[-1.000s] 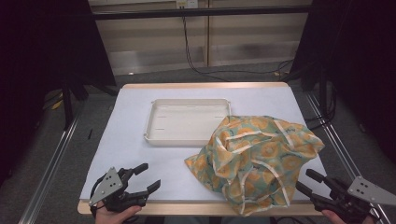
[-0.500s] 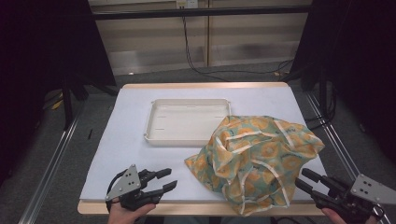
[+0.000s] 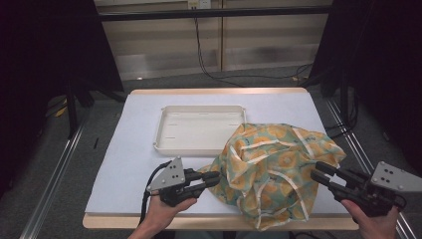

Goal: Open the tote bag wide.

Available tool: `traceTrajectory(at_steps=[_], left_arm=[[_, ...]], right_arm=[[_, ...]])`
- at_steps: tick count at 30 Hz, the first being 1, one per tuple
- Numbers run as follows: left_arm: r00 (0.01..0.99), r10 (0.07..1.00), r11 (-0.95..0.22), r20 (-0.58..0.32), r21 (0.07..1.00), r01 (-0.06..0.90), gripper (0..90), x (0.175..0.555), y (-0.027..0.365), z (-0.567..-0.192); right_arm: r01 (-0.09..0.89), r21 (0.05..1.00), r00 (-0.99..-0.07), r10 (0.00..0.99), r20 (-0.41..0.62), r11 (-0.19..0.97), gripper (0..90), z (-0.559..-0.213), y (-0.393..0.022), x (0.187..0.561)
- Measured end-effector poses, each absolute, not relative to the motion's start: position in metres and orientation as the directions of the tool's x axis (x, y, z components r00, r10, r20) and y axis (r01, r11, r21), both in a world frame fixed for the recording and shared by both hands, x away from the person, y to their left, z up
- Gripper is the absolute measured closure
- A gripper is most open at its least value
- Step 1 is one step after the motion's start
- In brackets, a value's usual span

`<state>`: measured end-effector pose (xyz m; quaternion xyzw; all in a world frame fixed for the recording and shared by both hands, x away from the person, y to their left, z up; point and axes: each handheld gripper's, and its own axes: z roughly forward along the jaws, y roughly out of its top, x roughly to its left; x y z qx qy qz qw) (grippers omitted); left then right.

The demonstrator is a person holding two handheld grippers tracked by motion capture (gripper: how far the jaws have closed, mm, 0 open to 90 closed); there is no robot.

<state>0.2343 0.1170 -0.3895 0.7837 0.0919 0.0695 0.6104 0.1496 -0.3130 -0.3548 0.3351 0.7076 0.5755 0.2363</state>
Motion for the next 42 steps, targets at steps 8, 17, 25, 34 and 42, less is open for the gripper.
traceTrajectory(at_steps=[8, 17, 25, 34, 42], left_arm=[[0.975, 0.221, -0.232, 0.024, 0.972, 0.029, 74.6, 0.235, 0.112, -0.374], [0.986, 0.168, -0.222, 0.020, 0.975, 0.018, 66.4, 0.235, 0.089, -0.354], [0.987, 0.159, -0.216, 0.017, 0.976, 0.018, 48.3, 0.238, 0.068, -0.349], [0.986, 0.162, -0.246, 0.029, 0.969, 0.012, 88.1, 0.255, 0.061, -0.356], [0.976, 0.217, -0.229, -0.007, 0.972, 0.058, 90.0, 0.271, 0.076, -0.353]], right_arm=[[0.204, 0.972, -0.661, 0.748, 0.048, 0.118, 68.2, -0.351, -0.314, 0.159], [0.197, 0.972, -0.655, 0.754, 0.036, 0.125, 70.4, -0.342, -0.315, 0.169], [0.181, 0.975, -0.659, 0.752, 0.023, 0.128, 70.4, -0.331, -0.312, 0.178], [0.185, 0.974, -0.665, 0.747, 0.027, 0.129, 70.3, -0.331, -0.314, 0.185], [0.169, 0.977, -0.656, 0.755, 0.015, 0.127, 68.2, -0.329, -0.318, 0.184]])
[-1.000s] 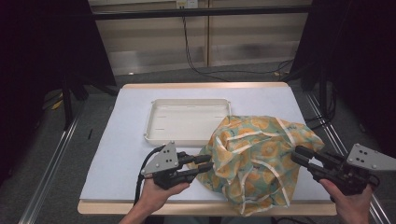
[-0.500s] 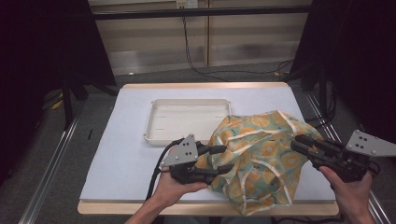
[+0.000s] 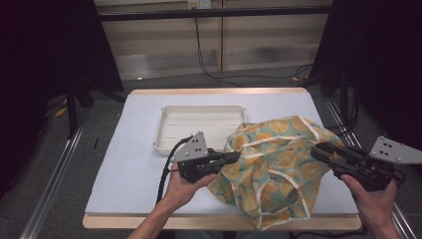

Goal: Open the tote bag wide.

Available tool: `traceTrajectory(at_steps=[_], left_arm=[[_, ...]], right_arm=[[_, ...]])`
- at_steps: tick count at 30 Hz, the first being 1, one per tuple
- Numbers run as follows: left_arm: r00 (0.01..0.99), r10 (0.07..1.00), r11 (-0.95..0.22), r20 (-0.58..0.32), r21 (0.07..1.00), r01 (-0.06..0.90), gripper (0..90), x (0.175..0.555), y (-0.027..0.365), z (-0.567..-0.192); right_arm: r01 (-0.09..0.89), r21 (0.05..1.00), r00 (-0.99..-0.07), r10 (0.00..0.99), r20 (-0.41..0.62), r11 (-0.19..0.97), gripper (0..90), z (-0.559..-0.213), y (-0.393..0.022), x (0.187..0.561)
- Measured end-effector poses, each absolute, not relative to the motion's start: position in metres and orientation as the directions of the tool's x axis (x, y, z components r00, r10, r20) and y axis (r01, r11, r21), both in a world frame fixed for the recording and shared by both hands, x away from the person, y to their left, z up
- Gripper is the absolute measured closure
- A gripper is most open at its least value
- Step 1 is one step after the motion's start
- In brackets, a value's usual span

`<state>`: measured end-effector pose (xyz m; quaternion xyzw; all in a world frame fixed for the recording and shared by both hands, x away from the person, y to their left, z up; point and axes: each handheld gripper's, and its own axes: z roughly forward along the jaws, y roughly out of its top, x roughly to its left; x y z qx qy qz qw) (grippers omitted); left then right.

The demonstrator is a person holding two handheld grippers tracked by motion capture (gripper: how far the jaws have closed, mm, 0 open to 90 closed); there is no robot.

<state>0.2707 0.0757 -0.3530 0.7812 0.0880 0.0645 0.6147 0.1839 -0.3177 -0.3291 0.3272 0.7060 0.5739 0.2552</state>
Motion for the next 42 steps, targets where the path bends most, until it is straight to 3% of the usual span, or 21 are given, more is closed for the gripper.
traceTrajectory(at_steps=[15, 18, 27, 28, 34, 37, 42], left_arm=[[0.947, 0.319, -0.196, -0.042, 0.974, 0.109, 90.0, 0.290, 0.098, -0.349], [0.951, 0.306, -0.203, -0.047, 0.973, 0.114, 90.0, 0.295, 0.101, -0.348], [0.945, 0.319, -0.176, -0.069, 0.976, 0.130, 90.0, 0.303, 0.105, -0.345], [0.946, 0.319, -0.177, -0.063, 0.976, 0.125, 90.0, 0.304, 0.105, -0.345], [0.933, 0.352, -0.178, -0.068, 0.974, 0.139, 90.0, 0.312, 0.113, -0.344], [0.929, 0.362, -0.178, -0.072, 0.973, 0.145, 90.0, 0.316, 0.117, -0.345], [0.921, 0.379, -0.188, -0.087, 0.968, 0.168, 90.0, 0.326, 0.119, -0.353]], right_arm=[[0.125, 0.988, -0.574, 0.819, -0.001, 0.089, 52.9, -0.318, -0.337, 0.173], [0.125, 0.987, -0.563, 0.826, -0.014, 0.101, 47.8, -0.316, -0.337, 0.174], [0.150, 0.981, -0.594, 0.804, -0.008, 0.120, 40.2, -0.325, -0.333, 0.192], [0.154, 0.980, -0.597, 0.802, -0.010, 0.127, 41.4, -0.327, -0.330, 0.194], [0.149, 0.981, -0.651, 0.759, 0.003, 0.124, 82.9, -0.326, -0.324, 0.210], [0.157, 0.978, -0.656, 0.755, 0.000, 0.136, 88.5, -0.324, -0.324, 0.222], [0.191, 0.976, -0.637, 0.770, 0.042, 0.105, 89.2, -0.331, -0.322, 0.249]])
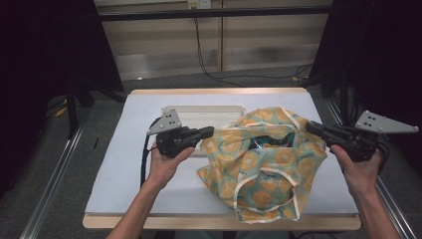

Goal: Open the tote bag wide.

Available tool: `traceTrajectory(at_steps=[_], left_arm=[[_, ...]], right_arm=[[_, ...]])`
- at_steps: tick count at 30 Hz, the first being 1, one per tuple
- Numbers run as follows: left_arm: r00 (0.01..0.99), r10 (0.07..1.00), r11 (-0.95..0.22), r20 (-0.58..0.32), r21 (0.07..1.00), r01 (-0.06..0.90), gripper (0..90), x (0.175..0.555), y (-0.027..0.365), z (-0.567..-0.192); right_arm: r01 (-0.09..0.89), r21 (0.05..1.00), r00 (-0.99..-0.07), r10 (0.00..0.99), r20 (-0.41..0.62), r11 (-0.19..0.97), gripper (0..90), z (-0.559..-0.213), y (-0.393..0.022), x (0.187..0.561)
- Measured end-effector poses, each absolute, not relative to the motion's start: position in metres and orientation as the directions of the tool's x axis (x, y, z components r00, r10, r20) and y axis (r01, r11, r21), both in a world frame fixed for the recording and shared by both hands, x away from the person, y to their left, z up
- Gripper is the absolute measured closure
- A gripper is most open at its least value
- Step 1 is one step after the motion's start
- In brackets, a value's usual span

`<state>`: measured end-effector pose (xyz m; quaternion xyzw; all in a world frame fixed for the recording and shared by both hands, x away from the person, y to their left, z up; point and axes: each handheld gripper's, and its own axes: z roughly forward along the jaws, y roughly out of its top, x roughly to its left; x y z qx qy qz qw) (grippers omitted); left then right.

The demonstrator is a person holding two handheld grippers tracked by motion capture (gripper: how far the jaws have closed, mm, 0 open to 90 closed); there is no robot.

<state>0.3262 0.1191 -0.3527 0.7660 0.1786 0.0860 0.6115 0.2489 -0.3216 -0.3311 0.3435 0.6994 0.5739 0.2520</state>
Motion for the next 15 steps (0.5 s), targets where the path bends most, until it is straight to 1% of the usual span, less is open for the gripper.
traceTrajectory(at_steps=[3, 4, 6, 7, 8, 9, 11, 13, 15], left_arm=[[0.923, 0.370, -0.192, -0.106, 0.964, 0.187, 90.0, 0.329, 0.117, -0.358], [0.927, 0.359, -0.195, -0.110, 0.962, 0.190, 88.7, 0.328, 0.115, -0.361], [0.930, 0.350, -0.186, -0.114, 0.964, 0.188, 82.5, 0.327, 0.112, -0.362], [0.931, 0.347, -0.185, -0.117, 0.964, 0.190, 81.2, 0.326, 0.110, -0.361], [0.933, 0.342, -0.180, -0.116, 0.966, 0.186, 77.4, 0.324, 0.107, -0.360], [0.933, 0.341, -0.179, -0.116, 0.966, 0.185, 71.0, 0.323, 0.105, -0.358], [0.941, 0.325, -0.183, -0.096, 0.970, 0.162, 64.6, 0.320, 0.100, -0.353], [0.947, 0.307, -0.188, -0.095, 0.969, 0.159, 58.1, 0.319, 0.095, -0.349], [0.946, 0.313, -0.197, -0.089, 0.968, 0.156, 50.4, 0.318, 0.090, -0.348]], right_arm=[[0.214, 0.973, -0.633, 0.771, 0.071, 0.087, 89.4, -0.338, -0.321, 0.263], [0.228, 0.970, -0.632, 0.771, 0.081, 0.085, 89.5, -0.341, -0.319, 0.267], [0.240, 0.967, -0.630, 0.771, 0.087, 0.087, 89.7, -0.344, -0.317, 0.272], [0.244, 0.966, -0.631, 0.770, 0.092, 0.085, 89.6, -0.346, -0.317, 0.274], [0.249, 0.965, -0.629, 0.772, 0.097, 0.082, 89.7, -0.347, -0.316, 0.276], [0.252, 0.964, -0.628, 0.772, 0.101, 0.079, 89.7, -0.347, -0.315, 0.278], [0.250, 0.965, -0.623, 0.776, 0.096, 0.082, 89.7, -0.346, -0.314, 0.280], [0.251, 0.965, -0.624, 0.775, 0.099, 0.079, 89.7, -0.345, -0.313, 0.280], [0.249, 0.965, -0.627, 0.773, 0.093, 0.085, 89.7, -0.344, -0.312, 0.281]])
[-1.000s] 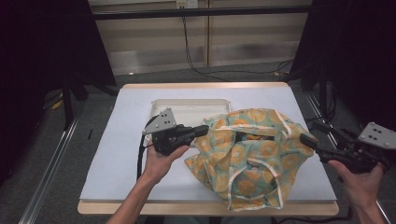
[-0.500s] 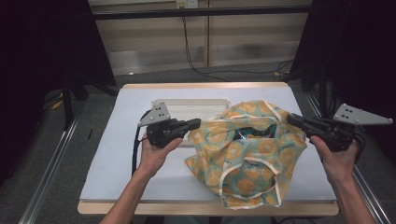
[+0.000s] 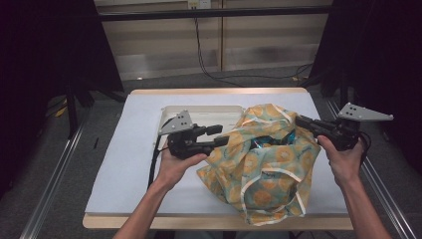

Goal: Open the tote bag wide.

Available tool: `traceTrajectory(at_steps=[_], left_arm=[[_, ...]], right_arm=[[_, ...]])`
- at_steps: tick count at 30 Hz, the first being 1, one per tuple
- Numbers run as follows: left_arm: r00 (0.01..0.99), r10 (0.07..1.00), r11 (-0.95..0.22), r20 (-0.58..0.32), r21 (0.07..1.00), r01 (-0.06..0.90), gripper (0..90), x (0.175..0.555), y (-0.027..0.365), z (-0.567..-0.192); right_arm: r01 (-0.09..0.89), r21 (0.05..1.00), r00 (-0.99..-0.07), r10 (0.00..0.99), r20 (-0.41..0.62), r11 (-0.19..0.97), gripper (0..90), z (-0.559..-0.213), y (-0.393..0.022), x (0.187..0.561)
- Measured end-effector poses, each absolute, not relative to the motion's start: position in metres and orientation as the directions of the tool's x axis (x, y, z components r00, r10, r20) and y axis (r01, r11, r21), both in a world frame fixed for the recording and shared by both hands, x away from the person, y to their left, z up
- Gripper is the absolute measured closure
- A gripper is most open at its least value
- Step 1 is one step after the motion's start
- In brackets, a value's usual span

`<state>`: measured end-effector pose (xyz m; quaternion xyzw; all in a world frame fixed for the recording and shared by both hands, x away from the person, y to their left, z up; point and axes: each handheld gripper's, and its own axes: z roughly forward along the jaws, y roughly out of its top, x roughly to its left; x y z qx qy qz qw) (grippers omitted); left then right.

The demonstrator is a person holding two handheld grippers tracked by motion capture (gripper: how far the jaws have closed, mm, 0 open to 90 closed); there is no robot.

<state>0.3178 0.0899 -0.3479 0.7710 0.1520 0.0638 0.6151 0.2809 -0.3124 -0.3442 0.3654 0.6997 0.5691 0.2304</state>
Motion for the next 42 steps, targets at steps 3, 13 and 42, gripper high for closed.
traceTrajectory(at_steps=[3, 13, 42], left_arm=[[0.945, 0.320, -0.261, -0.065, 0.953, 0.154, 48.5, 0.325, 0.072, -0.355], [0.928, 0.357, -0.220, -0.107, 0.956, 0.195, 90.0, 0.366, 0.069, -0.353], [0.904, 0.379, -0.416, -0.198, 0.836, 0.357, 90.0, 0.357, 0.089, -0.439]], right_arm=[[0.242, 0.966, -0.639, 0.764, 0.090, 0.088, 89.6, -0.345, -0.311, 0.282], [0.266, 0.960, -0.634, 0.766, 0.107, 0.086, 86.1, -0.352, -0.317, 0.298], [0.408, 0.898, -0.638, 0.755, 0.154, 0.162, 90.0, -0.416, -0.320, 0.276]])
